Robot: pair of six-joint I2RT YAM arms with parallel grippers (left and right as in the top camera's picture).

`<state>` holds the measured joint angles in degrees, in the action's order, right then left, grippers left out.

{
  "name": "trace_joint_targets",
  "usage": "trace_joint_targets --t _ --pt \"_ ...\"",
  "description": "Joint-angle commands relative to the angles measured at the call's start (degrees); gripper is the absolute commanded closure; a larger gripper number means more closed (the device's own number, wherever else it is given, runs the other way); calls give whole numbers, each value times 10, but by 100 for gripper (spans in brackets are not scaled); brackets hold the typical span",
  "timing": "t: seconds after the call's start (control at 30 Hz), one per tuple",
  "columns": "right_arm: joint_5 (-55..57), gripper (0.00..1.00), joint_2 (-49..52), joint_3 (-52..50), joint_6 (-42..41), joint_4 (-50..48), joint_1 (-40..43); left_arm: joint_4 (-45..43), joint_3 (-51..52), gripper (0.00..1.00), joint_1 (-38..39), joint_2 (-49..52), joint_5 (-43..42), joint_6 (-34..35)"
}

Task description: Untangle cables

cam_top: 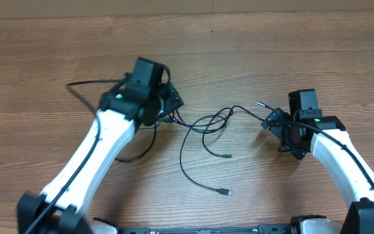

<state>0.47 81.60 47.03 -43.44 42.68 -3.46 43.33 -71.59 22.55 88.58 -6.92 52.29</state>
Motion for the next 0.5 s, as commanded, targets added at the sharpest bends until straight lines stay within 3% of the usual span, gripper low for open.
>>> trace_joint_targets --t 0.0,0.17,0.23,0.37,0.47 --pt "9 0 -2 0 4 -1 1 -35 5 31 7 54 -66 -10" --pt "9 0 -3 0 4 -1 1 -56 5 33 7 132 -105 -9" --pt "9 0 -2 0 4 -1 1 -75 5 46 7 157 -105 -9" --pt "9 0 -3 0 4 -1 1 -144 5 91 7 189 -112 -9" --pt "9 0 -2 0 4 -1 1 -203 4 96 6 185 -115 -27"
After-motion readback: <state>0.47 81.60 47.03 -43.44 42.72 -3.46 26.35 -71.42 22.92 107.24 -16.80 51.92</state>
